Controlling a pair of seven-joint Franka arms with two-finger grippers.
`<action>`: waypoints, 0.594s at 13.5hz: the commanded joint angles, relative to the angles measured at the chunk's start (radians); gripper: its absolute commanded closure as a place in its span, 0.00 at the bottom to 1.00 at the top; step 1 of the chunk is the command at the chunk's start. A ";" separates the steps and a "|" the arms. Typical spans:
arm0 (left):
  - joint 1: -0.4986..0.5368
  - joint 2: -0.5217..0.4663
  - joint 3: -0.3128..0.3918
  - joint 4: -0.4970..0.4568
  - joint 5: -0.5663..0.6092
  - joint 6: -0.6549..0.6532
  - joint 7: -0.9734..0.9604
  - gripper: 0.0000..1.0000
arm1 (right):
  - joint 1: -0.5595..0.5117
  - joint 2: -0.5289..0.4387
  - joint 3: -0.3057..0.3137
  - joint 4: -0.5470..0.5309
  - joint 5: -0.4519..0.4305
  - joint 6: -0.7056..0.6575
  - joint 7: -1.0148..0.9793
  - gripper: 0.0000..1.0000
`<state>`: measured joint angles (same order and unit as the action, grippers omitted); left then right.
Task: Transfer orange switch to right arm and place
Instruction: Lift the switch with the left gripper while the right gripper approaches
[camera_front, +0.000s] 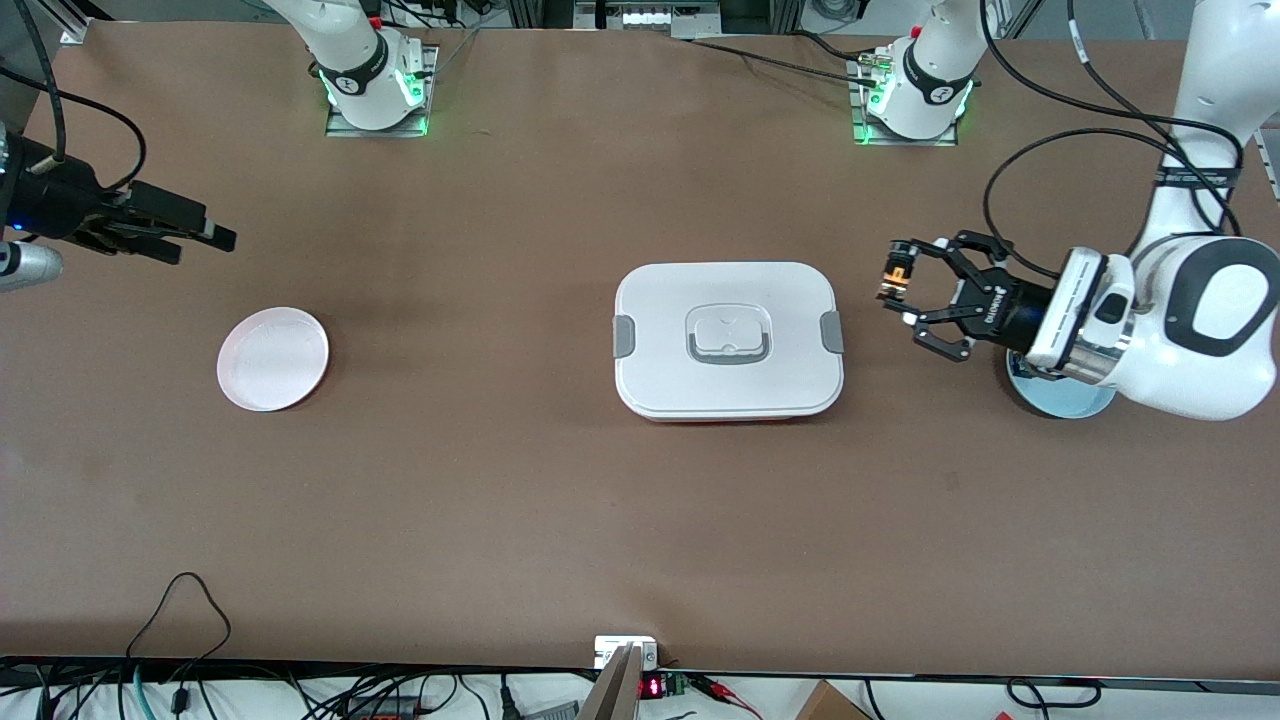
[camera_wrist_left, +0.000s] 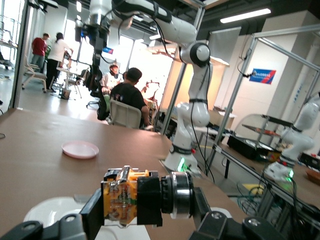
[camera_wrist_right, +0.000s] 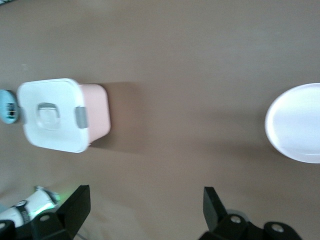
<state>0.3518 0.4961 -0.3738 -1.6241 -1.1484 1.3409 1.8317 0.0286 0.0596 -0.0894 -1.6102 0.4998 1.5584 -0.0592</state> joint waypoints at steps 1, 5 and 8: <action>0.012 -0.004 -0.095 -0.002 -0.092 0.098 -0.086 1.00 | 0.000 0.038 0.011 -0.002 0.157 -0.014 -0.016 0.00; 0.012 -0.054 -0.230 -0.003 -0.102 0.312 -0.219 1.00 | 0.042 0.132 0.013 -0.008 0.491 -0.037 -0.001 0.00; 0.009 -0.057 -0.331 -0.022 -0.103 0.470 -0.244 1.00 | 0.098 0.140 0.013 -0.045 0.685 -0.014 -0.001 0.00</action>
<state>0.3512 0.4616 -0.6546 -1.6172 -1.2274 1.7326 1.6065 0.0935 0.2113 -0.0727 -1.6257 1.0815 1.5272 -0.0591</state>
